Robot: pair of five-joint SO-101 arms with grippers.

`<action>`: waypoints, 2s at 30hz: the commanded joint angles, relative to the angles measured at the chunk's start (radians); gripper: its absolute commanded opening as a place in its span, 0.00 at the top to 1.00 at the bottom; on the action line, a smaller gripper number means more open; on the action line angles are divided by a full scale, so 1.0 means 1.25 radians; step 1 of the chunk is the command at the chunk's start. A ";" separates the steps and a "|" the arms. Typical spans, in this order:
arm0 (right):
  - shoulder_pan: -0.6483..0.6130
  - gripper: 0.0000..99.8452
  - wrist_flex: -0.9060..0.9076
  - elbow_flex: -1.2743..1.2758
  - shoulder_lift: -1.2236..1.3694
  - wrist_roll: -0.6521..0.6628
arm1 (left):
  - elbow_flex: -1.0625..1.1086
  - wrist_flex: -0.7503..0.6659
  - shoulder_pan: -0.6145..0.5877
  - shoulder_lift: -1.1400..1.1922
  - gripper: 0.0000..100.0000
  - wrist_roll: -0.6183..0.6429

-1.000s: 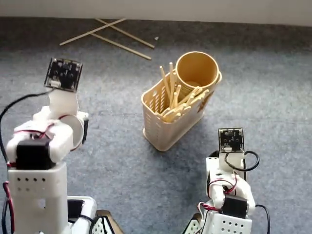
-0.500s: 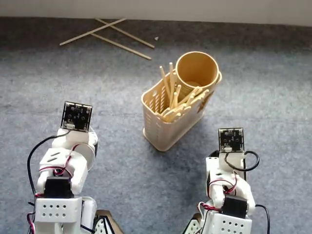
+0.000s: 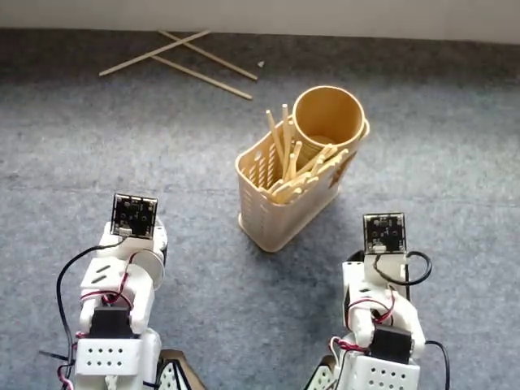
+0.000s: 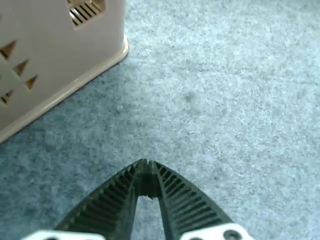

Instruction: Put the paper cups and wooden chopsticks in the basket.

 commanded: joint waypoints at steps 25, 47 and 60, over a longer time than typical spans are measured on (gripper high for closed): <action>-0.004 0.98 -0.018 0.096 -0.006 0.007 | 0.013 0.539 -0.023 -0.122 0.99 -0.004; -0.143 0.98 -0.018 0.105 -0.004 -0.151 | 0.013 0.539 -0.023 -0.122 0.99 -0.004; -0.143 0.98 -0.017 0.105 -0.003 -0.151 | 0.013 0.539 -0.023 -0.122 0.99 -0.004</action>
